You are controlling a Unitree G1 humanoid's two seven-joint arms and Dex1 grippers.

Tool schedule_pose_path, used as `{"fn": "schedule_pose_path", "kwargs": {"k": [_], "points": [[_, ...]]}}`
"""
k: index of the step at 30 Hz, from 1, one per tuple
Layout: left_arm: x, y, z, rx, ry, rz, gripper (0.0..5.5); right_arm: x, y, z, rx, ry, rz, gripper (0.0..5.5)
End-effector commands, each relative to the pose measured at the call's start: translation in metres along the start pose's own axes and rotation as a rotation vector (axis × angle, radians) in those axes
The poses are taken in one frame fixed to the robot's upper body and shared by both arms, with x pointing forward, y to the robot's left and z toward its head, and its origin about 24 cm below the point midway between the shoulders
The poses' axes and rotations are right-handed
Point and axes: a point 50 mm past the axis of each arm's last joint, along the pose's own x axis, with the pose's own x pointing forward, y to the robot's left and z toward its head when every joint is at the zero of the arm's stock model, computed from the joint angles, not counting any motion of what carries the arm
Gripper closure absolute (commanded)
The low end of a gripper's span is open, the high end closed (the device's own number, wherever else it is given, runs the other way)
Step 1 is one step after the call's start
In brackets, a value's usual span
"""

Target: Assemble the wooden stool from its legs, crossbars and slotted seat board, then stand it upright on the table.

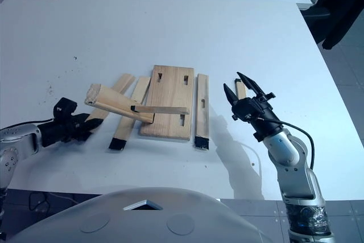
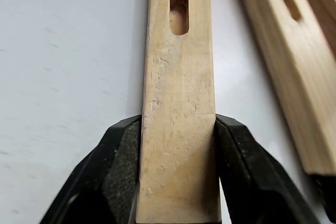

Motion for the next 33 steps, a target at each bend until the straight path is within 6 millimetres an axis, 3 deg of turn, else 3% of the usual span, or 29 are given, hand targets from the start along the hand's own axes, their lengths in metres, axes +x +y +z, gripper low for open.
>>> {"fn": "schedule_pose_path", "kwargs": {"k": [1, 6, 10, 13, 16, 19, 28, 33], "points": [[-0.001, 0.018, 0.058, -0.011, -0.312, 0.066, 3.49, 0.005, -0.025, -0.004, 0.064, 0.010, -0.087, 3.23], [-0.030, -0.020, 0.148, 0.129, -0.788, -0.159, 3.49, 0.024, -0.058, 0.005, 0.302, -0.059, -0.155, 3.23], [-0.056, -0.075, 0.182, 0.240, -0.944, -0.485, 3.49, 0.043, -0.067, 0.055, 0.611, -0.286, 0.013, 3.23], [-0.068, -0.125, 0.179, 0.319, -0.906, -0.833, 3.49, 0.049, -0.077, 0.096, 0.780, -0.464, 0.189, 3.23], [-0.076, -0.147, 0.169, 0.371, -0.831, -1.018, 3.49, 0.047, -0.088, 0.118, 0.891, -0.550, 0.359, 2.97], [-0.075, -0.151, 0.166, 0.383, -0.784, -1.038, 3.49, 0.041, -0.094, 0.133, 0.987, -0.601, 0.538, 2.51], [-0.068, -0.151, 0.158, 0.428, -0.701, -1.025, 3.49, 0.034, -0.108, 0.154, 1.112, -0.639, 0.788, 2.51], [-0.066, -0.153, 0.154, 0.429, -0.670, -1.057, 3.49, 0.040, -0.107, 0.161, 1.049, -0.637, 0.845, 2.51]]}}
